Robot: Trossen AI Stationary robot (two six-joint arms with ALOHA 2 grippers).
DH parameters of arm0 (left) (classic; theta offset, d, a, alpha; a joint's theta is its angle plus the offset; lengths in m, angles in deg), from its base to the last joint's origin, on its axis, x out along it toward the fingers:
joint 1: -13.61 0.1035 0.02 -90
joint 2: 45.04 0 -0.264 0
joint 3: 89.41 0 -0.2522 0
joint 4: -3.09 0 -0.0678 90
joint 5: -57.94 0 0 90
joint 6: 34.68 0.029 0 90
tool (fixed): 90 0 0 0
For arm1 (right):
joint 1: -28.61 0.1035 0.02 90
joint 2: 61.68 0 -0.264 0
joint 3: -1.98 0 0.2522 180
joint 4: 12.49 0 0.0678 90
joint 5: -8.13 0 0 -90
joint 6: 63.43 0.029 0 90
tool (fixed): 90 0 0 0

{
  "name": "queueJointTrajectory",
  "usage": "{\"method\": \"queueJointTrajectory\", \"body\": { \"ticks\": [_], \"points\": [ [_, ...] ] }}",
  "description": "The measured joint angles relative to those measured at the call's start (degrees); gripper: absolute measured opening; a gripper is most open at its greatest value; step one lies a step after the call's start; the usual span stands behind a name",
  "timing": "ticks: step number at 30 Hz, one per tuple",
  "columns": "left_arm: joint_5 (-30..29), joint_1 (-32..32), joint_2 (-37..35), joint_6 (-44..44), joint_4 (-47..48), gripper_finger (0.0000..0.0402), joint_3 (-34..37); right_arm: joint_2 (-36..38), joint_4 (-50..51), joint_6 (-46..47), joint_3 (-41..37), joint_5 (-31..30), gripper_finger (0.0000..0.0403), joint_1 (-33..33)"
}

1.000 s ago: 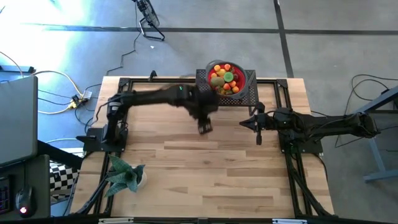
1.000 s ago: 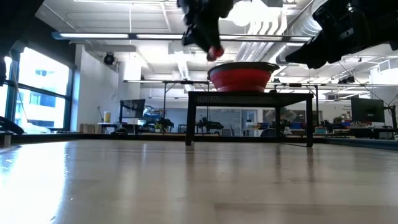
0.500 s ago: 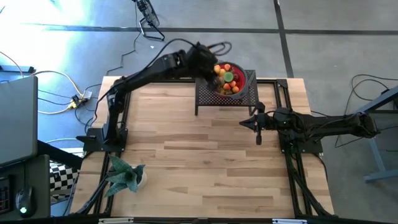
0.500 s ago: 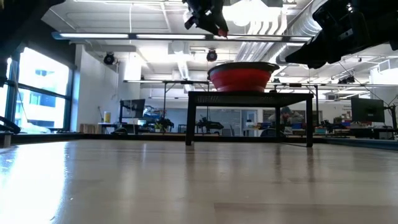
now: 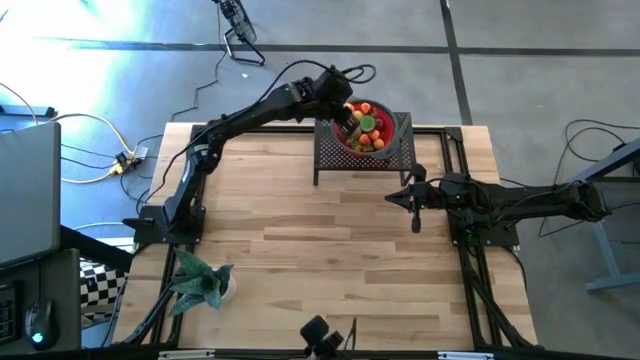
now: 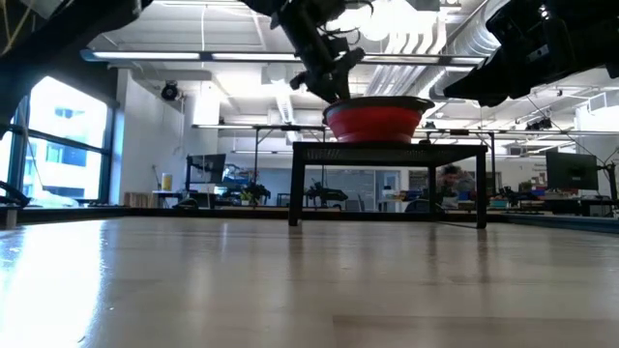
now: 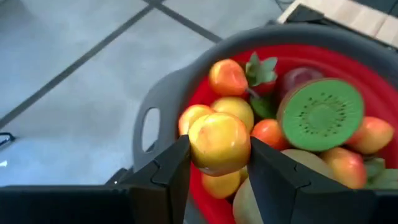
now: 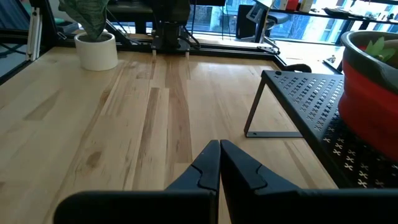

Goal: Pick & Place Fruit
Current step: Put the pear into the strainer on the shelf, then return to home position

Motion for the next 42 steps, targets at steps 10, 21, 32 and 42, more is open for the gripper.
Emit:
{"method": "queueJointTrajectory", "body": {
  "ticks": [10,21,32,42],
  "points": [
    [-3.26,-0.07,2.40,-0.02,0.24,0.0138,0.00,0.00,0.00,0.02,0.00,0.00,0.0005,0.00],
    [-1.88,-0.07,2.40,-0.12,-1.82,0.0175,0.00,-0.01,0.02,0.17,0.00,0.04,0.0005,0.01],
    [-0.63,-0.16,0.76,1.26,-1.31,0.0247,-0.01,-0.02,0.00,0.20,0.00,0.16,0.0005,0.00],
    [4.81,-2.08,-0.60,1.50,0.74,0.0248,-0.04,-0.02,-2.29,0.44,0.00,0.15,0.0005,0.02]
  ]
}}
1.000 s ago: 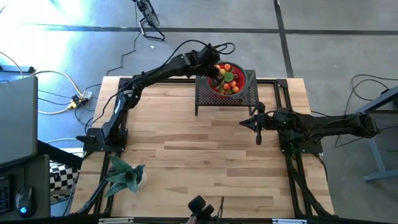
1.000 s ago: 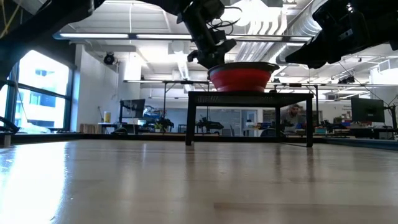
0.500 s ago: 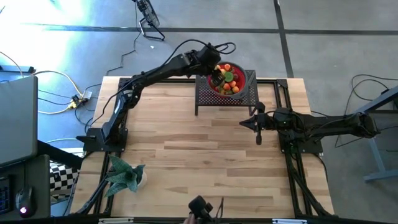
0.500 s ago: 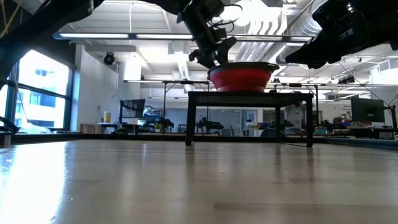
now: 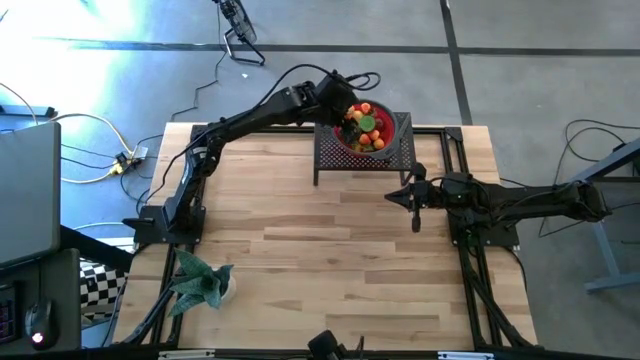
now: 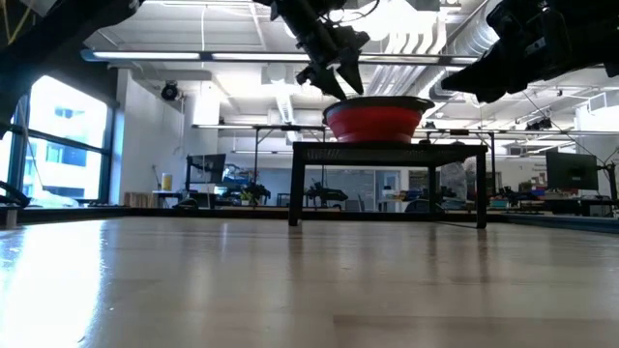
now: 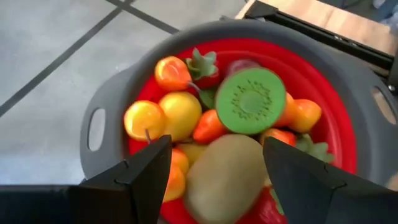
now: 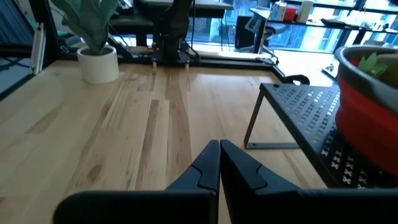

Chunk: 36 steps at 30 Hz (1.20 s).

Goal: Pick & Place Fruit
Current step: Return to home position

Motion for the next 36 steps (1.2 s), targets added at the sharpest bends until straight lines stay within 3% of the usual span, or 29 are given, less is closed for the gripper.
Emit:
{"method": "queueJointTrajectory", "body": {
  "ticks": [14,17,29,36],
  "points": [
    [0.13,-2.73,-0.06,-0.07,-0.17,0.0243,-0.02,0.02,-2.82,0.22,0.00,0.02,0.0005,0.00],
    [0.00,-2.99,-0.08,-0.50,0.02,0.0213,-0.02,0.01,-2.80,0.22,0.00,0.02,0.0005,-0.02],
    [0.03,-3.02,-0.47,-0.07,0.44,0.0015,-0.02,0.02,-3.76,-0.15,0.00,-0.07,0.0005,-0.02],
    [0.06,-3.02,-0.46,-1.21,0.48,0.0020,-0.02,0.02,-3.76,0.02,0.00,-0.19,0.0005,-0.02]
  ]
}}
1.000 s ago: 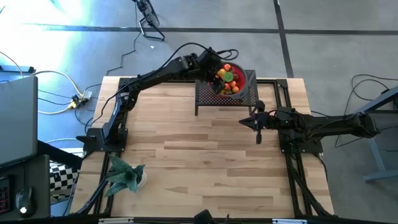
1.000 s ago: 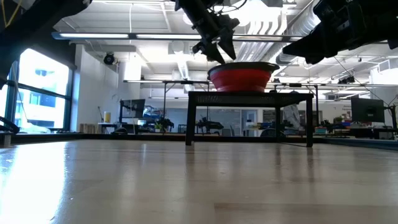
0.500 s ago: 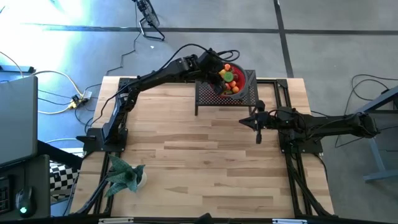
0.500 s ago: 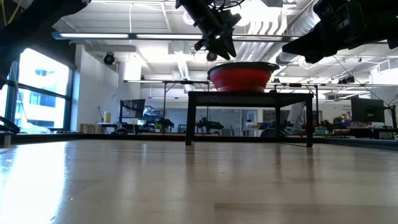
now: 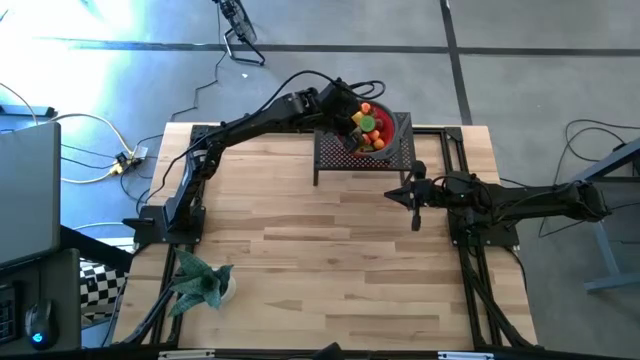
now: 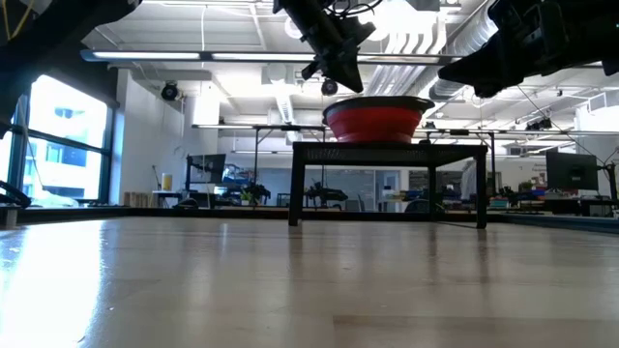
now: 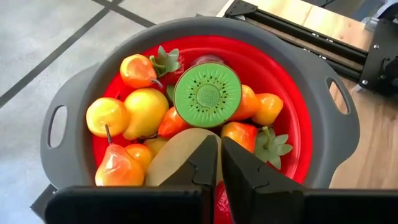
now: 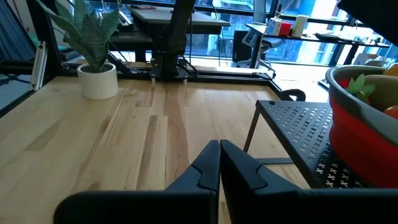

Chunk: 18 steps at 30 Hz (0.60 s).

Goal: Pick & Place Fruit
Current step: Return to home position

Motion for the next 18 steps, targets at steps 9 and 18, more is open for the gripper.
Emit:
{"method": "queueJointTrajectory", "body": {
  "ticks": [9,18],
  "points": [
    [0.11,-0.35,0.03,-0.42,-0.02,0.0024,0.00,0.00,0.16,0.10,0.00,0.19,0.0005,0.00],
    [-0.39,-1.81,0.05,0.89,-3.13,0.0024,0.02,0.00,0.20,0.00,0.00,0.20,0.0005,0.00]
  ]
}}
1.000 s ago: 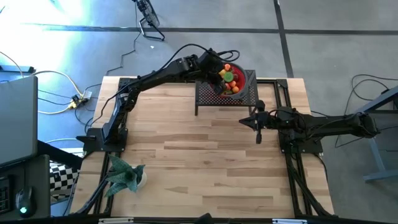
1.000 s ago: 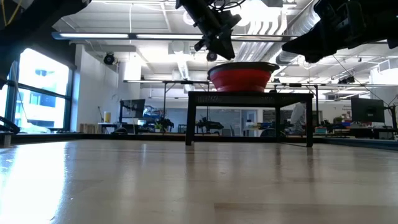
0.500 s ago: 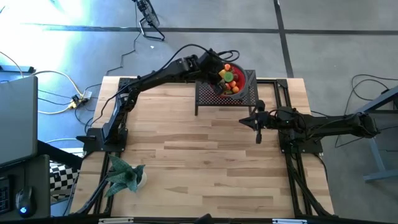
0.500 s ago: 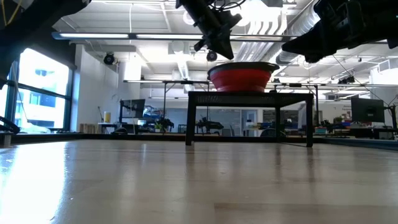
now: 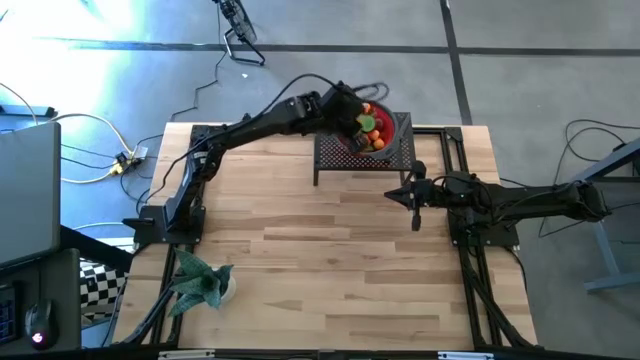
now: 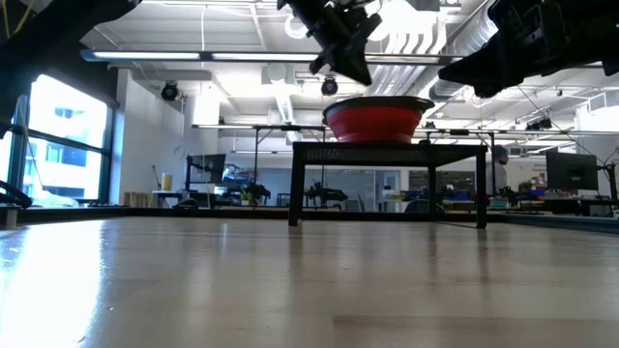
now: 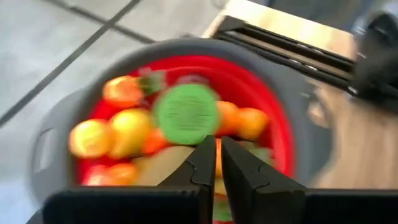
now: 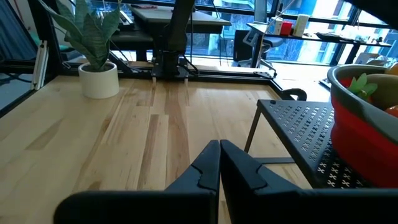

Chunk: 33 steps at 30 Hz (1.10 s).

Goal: Pick & Place Fruit
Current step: Return to home position

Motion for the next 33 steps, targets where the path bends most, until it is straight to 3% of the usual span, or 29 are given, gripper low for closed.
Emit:
{"method": "queueJointTrajectory", "body": {
  "ticks": [10,22,28,33],
  "points": [
    [0.25,-9.52,-0.25,10.75,-0.37,0.0024,0.00,0.00,0.22,-0.46,0.00,-0.13,0.0005,0.00],
    [0.32,-18.47,-1.01,13.46,-0.34,0.0024,0.04,-0.02,1.51,-0.46,0.00,-0.13,0.0005,0.02],
    [3.13,-20.83,-1.01,13.78,2.15,0.0024,0.04,0.00,1.58,-0.22,0.00,-0.16,0.0005,0.00],
    [3.31,-22.25,-1.05,13.49,-0.92,0.0024,4.06,0.00,1.62,-0.18,0.00,-0.14,0.0005,0.01]
  ]
}}
